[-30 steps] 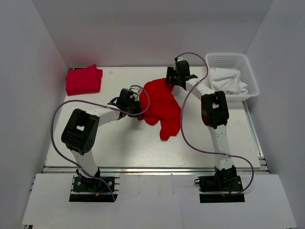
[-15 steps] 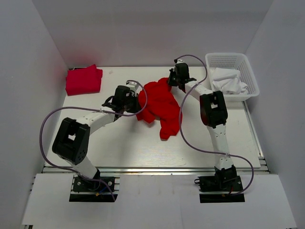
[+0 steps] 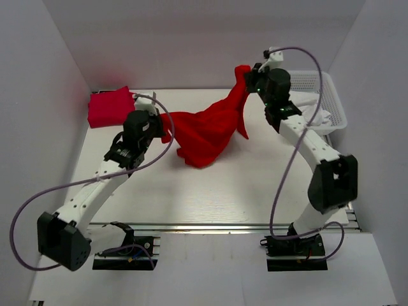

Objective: Fold and stack the t-shirts
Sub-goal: Flatten out the tshirt

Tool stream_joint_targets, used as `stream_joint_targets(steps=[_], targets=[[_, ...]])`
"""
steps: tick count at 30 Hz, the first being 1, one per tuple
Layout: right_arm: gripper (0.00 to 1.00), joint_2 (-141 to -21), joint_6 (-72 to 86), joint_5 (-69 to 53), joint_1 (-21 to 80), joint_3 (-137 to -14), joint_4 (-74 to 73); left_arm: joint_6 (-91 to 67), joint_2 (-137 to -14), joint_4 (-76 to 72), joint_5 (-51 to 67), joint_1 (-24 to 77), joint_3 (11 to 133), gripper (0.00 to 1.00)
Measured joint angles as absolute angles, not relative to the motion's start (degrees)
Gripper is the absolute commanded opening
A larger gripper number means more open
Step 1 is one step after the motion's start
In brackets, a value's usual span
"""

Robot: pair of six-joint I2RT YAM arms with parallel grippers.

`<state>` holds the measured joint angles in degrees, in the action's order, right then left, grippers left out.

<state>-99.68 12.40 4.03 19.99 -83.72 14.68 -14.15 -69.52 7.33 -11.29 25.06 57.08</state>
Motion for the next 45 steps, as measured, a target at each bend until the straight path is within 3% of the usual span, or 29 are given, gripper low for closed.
stream_joint_targets(steps=[8,18,32,45], targets=[[0.00,-77.9,6.5,9.8,20.0,-77.6,19.9,-12.0,-55.3,8.3,-23.6,25.0,58.5,0.00],[0.00,-63.0,-1.6,18.7,19.9,-75.9,20.7,-10.7,-47.7,12.5,-39.7,25.0,67.5,0.00],[0.00,-38.1,-2.7,5.9,20.0,-68.2,12.4,-8.0,-34.4,13.6,-38.5,25.0,71.3,0.00],[0.00,-36.2,5.9,4.5,20.0,-51.7,11.1,-9.4,-38.3,12.5,-43.0,25.0,63.7,0.00]])
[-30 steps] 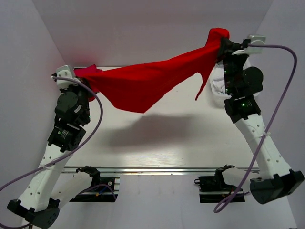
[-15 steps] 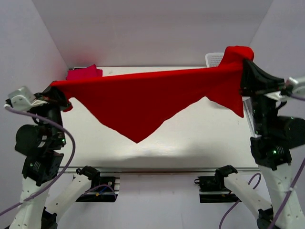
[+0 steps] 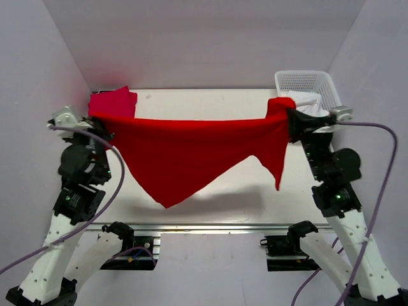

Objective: Fold and stack the t-shirts
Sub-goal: Flatten out the tshirt

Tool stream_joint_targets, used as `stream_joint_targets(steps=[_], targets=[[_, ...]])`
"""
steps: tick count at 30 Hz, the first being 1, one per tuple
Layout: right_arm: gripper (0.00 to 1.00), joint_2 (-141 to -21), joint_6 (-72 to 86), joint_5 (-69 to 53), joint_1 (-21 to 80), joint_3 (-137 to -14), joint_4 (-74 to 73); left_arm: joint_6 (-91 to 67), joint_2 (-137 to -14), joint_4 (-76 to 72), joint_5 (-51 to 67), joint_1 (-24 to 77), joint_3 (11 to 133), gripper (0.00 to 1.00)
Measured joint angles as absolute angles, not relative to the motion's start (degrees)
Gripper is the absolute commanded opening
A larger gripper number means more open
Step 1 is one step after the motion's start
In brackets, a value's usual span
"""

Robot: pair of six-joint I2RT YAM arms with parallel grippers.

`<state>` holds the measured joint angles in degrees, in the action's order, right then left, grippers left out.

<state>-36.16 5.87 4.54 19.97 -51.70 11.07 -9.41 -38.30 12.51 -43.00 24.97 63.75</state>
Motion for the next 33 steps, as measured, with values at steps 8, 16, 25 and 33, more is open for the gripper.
stream_joint_targets(steps=[8,16,25,33], targets=[[0.00,-46.4,11.4,7.6,19.9,-41.9,13.1,-12.1,-49.7,7.8,-45.1,24.5,53.9,0.00],[0.00,-63.5,12.7,12.6,19.9,-43.1,16.5,-12.9,-69.8,4.4,-46.2,22.9,54.0,0.00],[0.00,-68.9,10.5,15.3,19.6,-49.6,16.5,-13.1,-71.6,3.9,-47.3,20.8,57.7,0.00],[0.00,-52.9,9.4,7.3,19.6,-49.6,13.6,-13.3,-51.1,3.5,-45.8,20.8,55.6,0.00]])
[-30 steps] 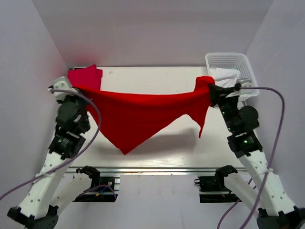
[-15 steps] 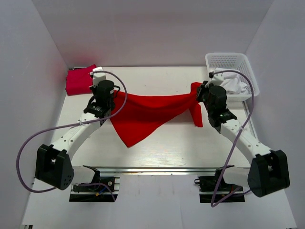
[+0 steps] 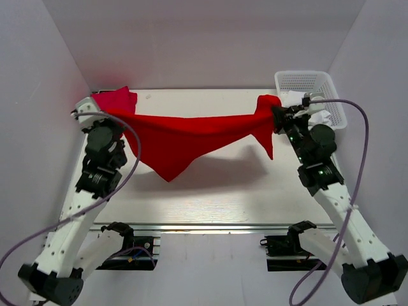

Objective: Fold and stack the t-shirts
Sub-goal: Flatten out the tshirt

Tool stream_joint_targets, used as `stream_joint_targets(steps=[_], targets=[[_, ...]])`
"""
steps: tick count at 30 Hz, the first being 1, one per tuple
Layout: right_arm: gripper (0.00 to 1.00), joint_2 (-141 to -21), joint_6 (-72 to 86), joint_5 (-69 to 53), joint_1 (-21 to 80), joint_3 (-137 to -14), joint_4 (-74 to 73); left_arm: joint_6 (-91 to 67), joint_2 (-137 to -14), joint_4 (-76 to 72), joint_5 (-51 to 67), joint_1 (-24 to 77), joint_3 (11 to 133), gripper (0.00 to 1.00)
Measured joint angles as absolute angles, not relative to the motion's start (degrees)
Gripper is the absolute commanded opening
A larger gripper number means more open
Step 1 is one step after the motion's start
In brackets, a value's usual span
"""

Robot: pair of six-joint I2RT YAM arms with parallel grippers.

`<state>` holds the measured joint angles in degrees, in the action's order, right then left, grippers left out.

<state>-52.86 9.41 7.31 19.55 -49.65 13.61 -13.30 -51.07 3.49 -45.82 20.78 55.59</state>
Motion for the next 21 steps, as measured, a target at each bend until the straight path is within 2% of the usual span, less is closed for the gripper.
stream_joint_targets(steps=[7,11,16,21], targets=[[0.00,-42.0,5.3,-13.3,19.6,-49.6,6.9,-13.4,-37.3,6.7,-39.4,20.8,52.9,0.00],[0.00,-36.9,4.3,-21.1,19.6,-49.3,4.3,-13.4,-32.0,9.7,-35.7,20.8,53.0,0.00],[0.00,-29.9,3.9,-25.3,19.6,-47.8,3.4,-13.6,-28.4,12.4,-33.6,20.8,54.1,0.00],[0.00,-29.8,4.7,-21.3,19.6,-46.0,5.5,-15.1,-31.2,13.5,-35.9,20.8,54.9,0.00]])
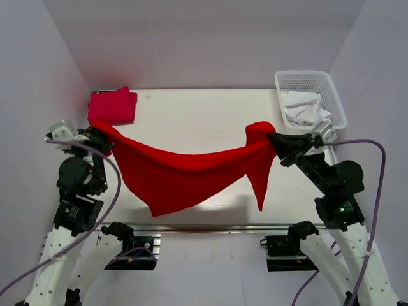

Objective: Fold and stack the t-shirts
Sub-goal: Flatten out the tshirt

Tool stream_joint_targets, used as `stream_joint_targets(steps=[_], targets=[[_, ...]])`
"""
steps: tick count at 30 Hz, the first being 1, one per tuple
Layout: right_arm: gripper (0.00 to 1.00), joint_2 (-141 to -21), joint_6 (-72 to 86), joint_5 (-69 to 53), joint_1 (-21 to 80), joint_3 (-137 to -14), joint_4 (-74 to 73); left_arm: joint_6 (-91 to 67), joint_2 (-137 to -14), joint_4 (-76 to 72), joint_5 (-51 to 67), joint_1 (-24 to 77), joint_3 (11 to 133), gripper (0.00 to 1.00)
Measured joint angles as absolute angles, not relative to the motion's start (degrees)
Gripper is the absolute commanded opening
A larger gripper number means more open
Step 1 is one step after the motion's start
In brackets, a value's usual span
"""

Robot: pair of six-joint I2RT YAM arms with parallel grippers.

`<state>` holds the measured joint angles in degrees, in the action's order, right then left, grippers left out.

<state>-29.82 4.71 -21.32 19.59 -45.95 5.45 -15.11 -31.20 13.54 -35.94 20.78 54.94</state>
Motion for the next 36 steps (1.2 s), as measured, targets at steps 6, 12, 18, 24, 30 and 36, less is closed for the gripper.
stream_joint_targets(steps=[6,12,18,24,30,36], targets=[[0.00,-40.1,7.6,-11.9,19.6,-41.0,7.6,-16.6,-47.9,11.3,-40.8,20.7,55.7,0.00],[0.00,-58.7,8.6,-4.2,19.3,-41.0,8.8,-16.7,-69.6,7.5,-45.1,20.7,55.4,0.00],[0.00,-73.5,8.2,3.1,17.7,-46.1,7.5,-15.2,-85.3,3.0,-47.6,19.2,57.9,0.00],[0.00,-83.9,5.2,6.0,16.0,-53.2,9.4,-13.2,-97.5,-0.2,-47.9,17.0,66.6,0.00],[0.00,-97.8,2.3,6.5,14.5,-66.3,8.1,-11.7,-109.9,-1.7,-46.7,15.1,79.1,0.00],[0.20,-111.9,1.2,7.5,12.8,-80.8,4.2,-10.6,-124.1,1.3,-44.2,13.3,92.7,0.79]])
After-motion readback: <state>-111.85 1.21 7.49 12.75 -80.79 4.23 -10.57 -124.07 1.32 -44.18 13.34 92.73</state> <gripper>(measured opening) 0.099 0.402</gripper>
